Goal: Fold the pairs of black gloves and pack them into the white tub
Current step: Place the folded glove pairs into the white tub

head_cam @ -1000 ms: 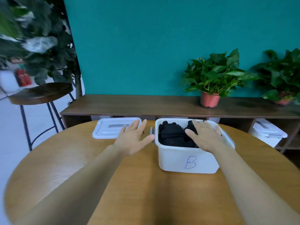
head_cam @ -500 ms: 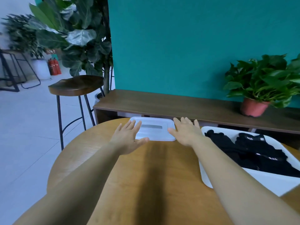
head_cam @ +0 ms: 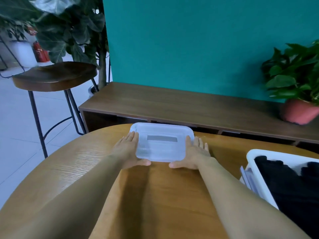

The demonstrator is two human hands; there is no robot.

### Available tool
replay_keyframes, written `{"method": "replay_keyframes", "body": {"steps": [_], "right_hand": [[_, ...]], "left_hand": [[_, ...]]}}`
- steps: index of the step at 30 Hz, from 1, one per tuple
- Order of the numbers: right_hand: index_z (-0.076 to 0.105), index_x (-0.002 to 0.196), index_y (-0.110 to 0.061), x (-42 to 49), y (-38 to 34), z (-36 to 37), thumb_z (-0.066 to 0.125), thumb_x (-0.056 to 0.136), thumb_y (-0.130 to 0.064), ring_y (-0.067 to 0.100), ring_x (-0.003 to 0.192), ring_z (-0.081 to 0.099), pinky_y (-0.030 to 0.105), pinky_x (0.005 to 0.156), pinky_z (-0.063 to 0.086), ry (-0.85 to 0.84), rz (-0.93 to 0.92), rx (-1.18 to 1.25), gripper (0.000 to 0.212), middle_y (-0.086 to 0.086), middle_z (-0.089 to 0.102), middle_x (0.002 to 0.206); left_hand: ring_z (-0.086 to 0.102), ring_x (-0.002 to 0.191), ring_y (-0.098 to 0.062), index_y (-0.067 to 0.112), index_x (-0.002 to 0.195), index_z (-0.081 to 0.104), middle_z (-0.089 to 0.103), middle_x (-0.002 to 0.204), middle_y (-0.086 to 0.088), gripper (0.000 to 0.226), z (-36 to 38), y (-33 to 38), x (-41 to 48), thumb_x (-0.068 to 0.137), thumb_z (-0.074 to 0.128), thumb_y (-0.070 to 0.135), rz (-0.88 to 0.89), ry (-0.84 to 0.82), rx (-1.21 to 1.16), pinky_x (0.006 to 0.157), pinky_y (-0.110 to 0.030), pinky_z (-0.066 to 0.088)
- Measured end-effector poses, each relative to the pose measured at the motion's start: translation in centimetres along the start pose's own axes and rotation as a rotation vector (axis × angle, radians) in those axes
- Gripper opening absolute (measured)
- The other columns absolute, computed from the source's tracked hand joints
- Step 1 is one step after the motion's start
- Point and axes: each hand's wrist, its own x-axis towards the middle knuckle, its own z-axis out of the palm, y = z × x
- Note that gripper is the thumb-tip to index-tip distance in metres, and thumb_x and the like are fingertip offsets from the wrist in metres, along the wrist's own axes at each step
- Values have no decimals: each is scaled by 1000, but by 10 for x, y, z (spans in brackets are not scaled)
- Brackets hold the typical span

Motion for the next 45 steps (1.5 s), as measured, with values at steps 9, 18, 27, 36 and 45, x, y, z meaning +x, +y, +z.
{"method": "replay_keyframes", "body": {"steps": [9, 18, 27, 36, 45], "right_hand": [[-20, 153, -29, 34, 10, 14, 77, 52, -76, 34, 150, -9, 47, 121, -1, -15, 24, 182, 148, 16, -6, 164], [-12, 152, -41, 8, 2, 19, 90, 52, -51, 28, 144, 10, 46, 117, 24, -31, -2, 435, 143, 3, 10, 152], [-7, 156, -27, -74, -23, -40, 88, 59, -45, 28, 142, 12, 45, 109, 31, 75, -159, 444, 137, 5, 9, 153], [9, 154, -26, -170, 64, -93, 86, 58, -55, 24, 131, 25, 41, 90, 36, 213, -162, 456, 127, 4, 24, 142], [42, 130, -22, -243, 242, -94, 83, 29, -76, 20, 113, 51, 42, 95, 49, 207, 61, 420, 121, -1, 50, 124]], "left_hand": [[21, 145, -32, 33, 152, -23, 24, 155, -14, 161, 21, -13, 44, 32, 66, 92, -170, -95, -39, 119, -48, 19], [24, 140, -27, 40, 154, -17, 16, 152, -6, 157, 13, -13, 6, 41, 92, 60, -192, -43, -336, 112, -46, 36], [40, 116, -22, 28, 152, 11, 33, 137, -1, 144, -67, -6, -85, 37, 81, 79, -211, 63, -218, 89, -35, 47], [39, 115, -25, 19, 151, 24, 33, 139, -11, 128, -107, 96, -132, 51, 86, 69, -114, 143, -285, 93, -39, 45], [52, 105, -19, 23, 121, 46, 49, 119, 0, 120, -63, 266, -144, 24, 64, 91, 53, 42, -309, 88, -37, 53]]}}
